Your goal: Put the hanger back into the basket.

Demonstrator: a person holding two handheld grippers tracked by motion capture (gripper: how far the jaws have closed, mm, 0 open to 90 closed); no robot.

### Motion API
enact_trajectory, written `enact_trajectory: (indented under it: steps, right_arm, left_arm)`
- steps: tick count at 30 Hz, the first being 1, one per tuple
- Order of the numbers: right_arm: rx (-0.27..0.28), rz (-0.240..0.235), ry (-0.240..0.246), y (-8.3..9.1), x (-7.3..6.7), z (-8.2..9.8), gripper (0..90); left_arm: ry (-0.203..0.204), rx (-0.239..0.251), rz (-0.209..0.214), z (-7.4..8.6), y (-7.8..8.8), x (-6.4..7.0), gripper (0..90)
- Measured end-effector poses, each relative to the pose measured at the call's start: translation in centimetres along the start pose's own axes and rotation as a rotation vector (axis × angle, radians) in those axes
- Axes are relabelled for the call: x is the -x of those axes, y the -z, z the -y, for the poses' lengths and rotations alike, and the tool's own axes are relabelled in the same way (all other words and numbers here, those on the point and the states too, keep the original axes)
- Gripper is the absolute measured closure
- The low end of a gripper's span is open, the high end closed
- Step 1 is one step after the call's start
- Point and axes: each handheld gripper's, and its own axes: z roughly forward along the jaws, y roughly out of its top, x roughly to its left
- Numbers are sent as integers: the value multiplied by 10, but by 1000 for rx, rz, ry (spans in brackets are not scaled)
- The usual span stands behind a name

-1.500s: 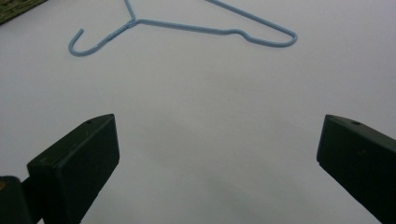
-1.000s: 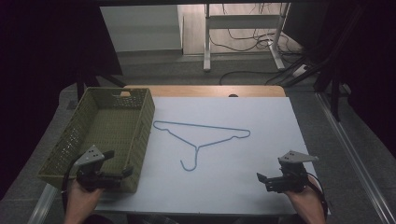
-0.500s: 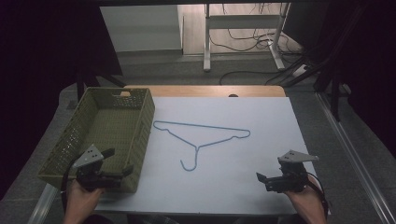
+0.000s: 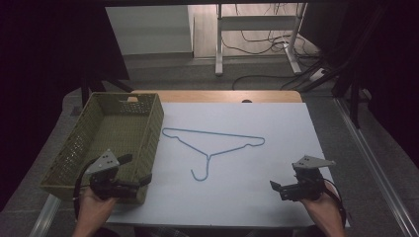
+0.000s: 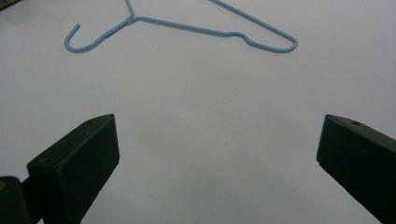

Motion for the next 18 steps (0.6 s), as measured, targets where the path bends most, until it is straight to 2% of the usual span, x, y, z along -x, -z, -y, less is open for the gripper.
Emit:
enact_trajectory:
  steps: [3,8,18]
  right_arm:
    - [-2,3,7,0,1,-2,0]
    - [10,-13,-13,-1,3,-7,0]
    - [-10,-47,10,-10,-1,-17,0]
  left_arm:
    - [-2,-9,15,-2,-6,4,30]
    - [-15,-28,33,-5,-15,11,31]
    - [-39,-47,72,-14,-36,25,30]
